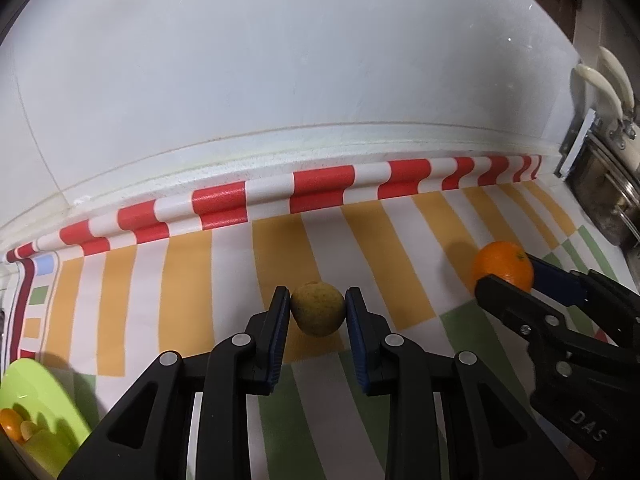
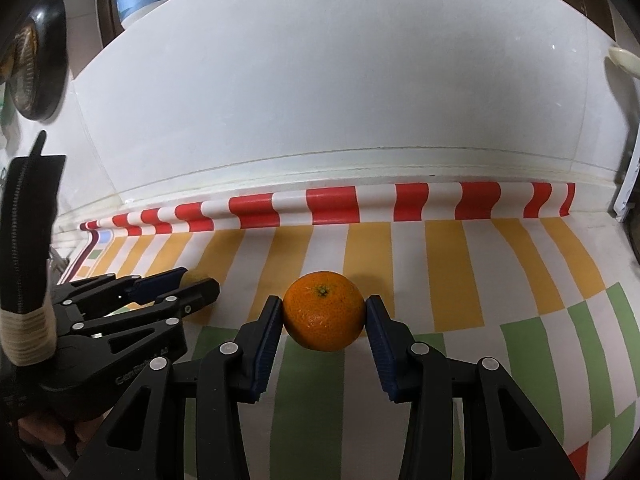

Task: Organize fruits
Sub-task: 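Carry the brown fruit over the plate with left tool while right tool carries the orange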

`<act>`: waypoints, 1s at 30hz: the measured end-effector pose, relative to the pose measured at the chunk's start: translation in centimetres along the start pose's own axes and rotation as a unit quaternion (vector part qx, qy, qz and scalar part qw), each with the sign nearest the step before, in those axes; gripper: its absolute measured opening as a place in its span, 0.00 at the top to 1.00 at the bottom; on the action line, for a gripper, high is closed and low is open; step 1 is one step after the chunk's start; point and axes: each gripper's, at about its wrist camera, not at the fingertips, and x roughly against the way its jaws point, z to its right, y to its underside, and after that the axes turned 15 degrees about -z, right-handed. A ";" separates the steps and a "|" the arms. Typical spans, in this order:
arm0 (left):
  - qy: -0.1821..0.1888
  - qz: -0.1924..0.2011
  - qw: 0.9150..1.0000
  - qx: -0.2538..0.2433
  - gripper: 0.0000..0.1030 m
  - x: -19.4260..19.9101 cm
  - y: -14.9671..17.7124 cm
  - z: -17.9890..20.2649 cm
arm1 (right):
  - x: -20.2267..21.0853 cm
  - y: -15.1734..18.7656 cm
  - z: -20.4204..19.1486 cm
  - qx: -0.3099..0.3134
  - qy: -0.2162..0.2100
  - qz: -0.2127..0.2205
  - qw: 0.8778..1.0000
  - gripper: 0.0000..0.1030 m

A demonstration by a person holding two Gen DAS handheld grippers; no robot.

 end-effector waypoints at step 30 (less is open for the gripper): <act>0.003 0.084 0.996 0.025 0.72 14.4 9.8 -1.9 | 12.1 5.5 -6.4 0.043 -0.021 0.051 0.998 0.58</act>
